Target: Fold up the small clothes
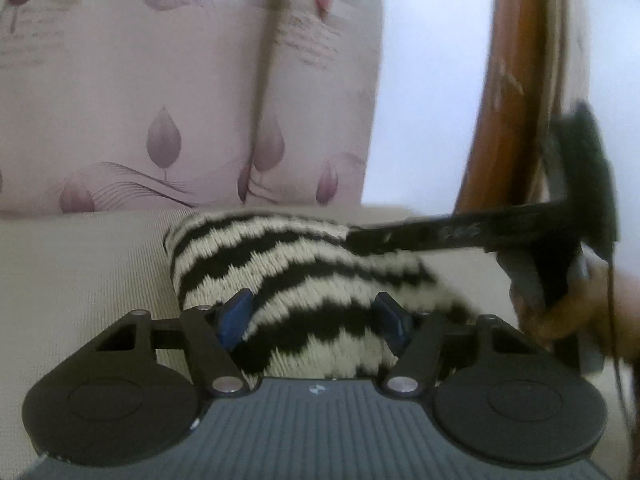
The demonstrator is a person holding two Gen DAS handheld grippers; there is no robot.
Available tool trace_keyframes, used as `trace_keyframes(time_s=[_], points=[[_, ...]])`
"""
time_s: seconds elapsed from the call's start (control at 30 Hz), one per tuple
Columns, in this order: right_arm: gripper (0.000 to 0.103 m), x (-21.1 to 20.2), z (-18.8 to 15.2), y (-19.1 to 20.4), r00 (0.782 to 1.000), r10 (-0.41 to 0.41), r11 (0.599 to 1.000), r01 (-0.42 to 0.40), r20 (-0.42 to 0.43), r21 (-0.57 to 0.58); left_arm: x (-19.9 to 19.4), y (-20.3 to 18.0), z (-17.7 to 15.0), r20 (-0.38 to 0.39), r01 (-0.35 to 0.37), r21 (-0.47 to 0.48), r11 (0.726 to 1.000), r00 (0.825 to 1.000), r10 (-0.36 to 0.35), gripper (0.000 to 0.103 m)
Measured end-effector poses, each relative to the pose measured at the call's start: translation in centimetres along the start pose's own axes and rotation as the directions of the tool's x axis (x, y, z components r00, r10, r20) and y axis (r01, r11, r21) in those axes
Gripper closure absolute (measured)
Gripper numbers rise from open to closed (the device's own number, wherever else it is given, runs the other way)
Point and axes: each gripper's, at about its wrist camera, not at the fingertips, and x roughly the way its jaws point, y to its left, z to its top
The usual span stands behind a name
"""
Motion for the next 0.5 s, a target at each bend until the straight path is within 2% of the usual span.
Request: trace_keyframes(time_s=[0.07, 0.1, 0.17, 0.23, 0.33, 0.43, 0.5], points=[[0.052, 1.0, -2.0, -0.3, 0.996, -0.038, 0.998, 0.033, -0.075, -0.059, 0.2, -0.2, -0.5, -0.011, 0.003, 0.027, 1.0, 1.0, -0.002, 0.038], [0.052, 0.6, -3.1, -0.6, 0.997, -0.044, 0.997, 0.039, -0.066, -0.073, 0.1, 0.0, -0.6, -0.007, 0.017, 0.004, 1.0, 1.0, -0.017, 0.037], [0.052, -0.7, -4.8, -1.5, 0.997, -0.067, 0.996, 0.065, -0.043, -0.054, 0.0, 0.3, -0.9, 0.005, 0.054, -0.03, 0.998, 0.999, -0.054, 0.028], [0.052, -1.3, -5.8, -2.3, 0.998, -0.051, 0.999, 0.051, -0.026, -0.004, 0.2, -0.4, -1.3, 0.016, 0.066, 0.024, 0.997, 0.998, -0.067, 0.019], [0.051, -1.5, -4.6, -2.9, 0.999, -0.025, 0.999, 0.026, -0.041, 0.039, 0.2, -1.0, -1.6, 0.025, 0.076, 0.065, 0.995, 0.997, -0.078, 0.011], [0.05, -2.6, -1.8, -2.4, 1.0, -0.013, 0.999, 0.013, 0.006, 0.037, 0.1, -0.3, -1.9, 0.043, 0.112, 0.012, 0.994, 0.993, -0.113, 0.011], [0.048, -3.0, 0.4, -1.6, 0.998, 0.041, 0.999, -0.042, 0.044, 0.013, 0.0, 0.1, -2.0, 0.052, 0.135, -0.017, 0.991, 0.99, -0.134, 0.011]])
